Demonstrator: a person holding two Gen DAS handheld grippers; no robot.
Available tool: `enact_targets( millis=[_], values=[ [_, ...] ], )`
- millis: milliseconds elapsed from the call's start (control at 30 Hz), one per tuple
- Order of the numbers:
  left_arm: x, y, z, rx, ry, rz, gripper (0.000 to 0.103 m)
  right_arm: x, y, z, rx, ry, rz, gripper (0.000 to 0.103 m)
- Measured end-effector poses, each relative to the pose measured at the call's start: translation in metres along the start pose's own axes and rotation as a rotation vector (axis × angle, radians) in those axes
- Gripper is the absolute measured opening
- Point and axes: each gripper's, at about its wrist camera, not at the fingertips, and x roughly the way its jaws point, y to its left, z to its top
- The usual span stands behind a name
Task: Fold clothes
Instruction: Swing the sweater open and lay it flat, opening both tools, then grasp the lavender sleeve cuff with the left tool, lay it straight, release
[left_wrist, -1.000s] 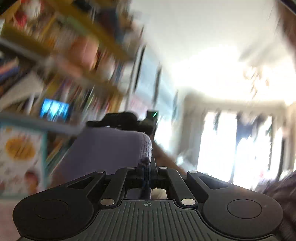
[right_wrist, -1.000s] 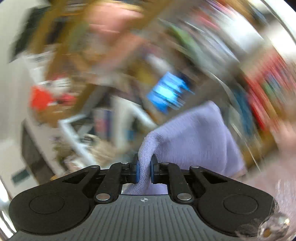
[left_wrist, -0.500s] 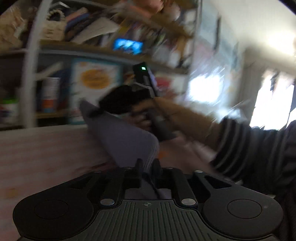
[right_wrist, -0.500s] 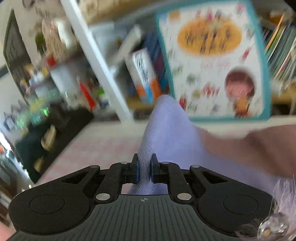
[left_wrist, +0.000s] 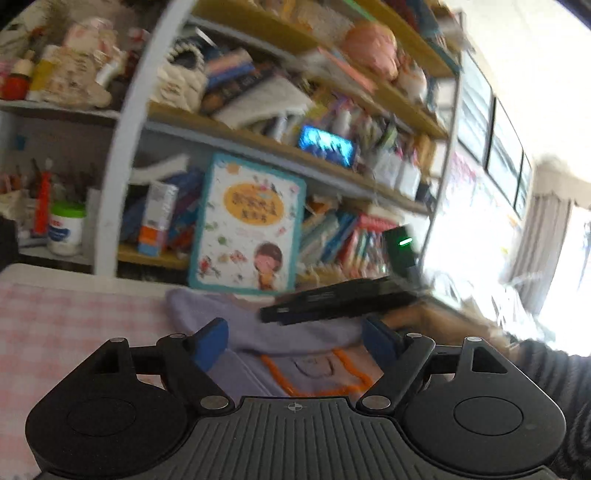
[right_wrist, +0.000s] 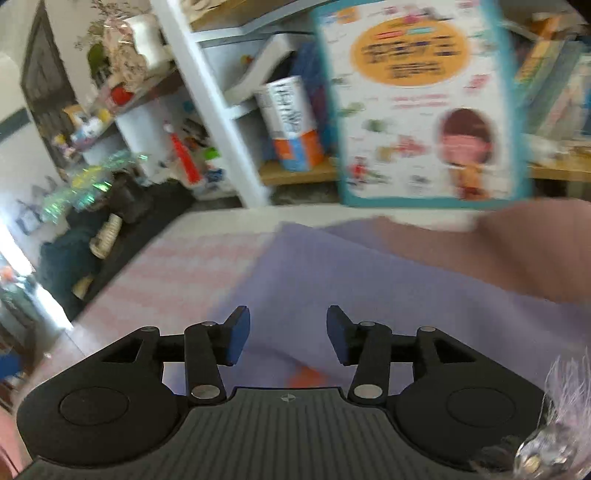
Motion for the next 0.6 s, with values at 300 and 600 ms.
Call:
enact_targets(
  millis=[300,600],
  values=[
    [0.081,-0.009,0.009,0.143,0.182,0.166,0.082,-0.09,-0.045,-0.077,-0.102,0.04,-0.282,0.046],
    [0.155,-0.059,0.009,0.4,0.256,0.054,0.079,-0.13,-0.044,-0.126,-0.162,-0.008,-0.345,0.045]
  ],
)
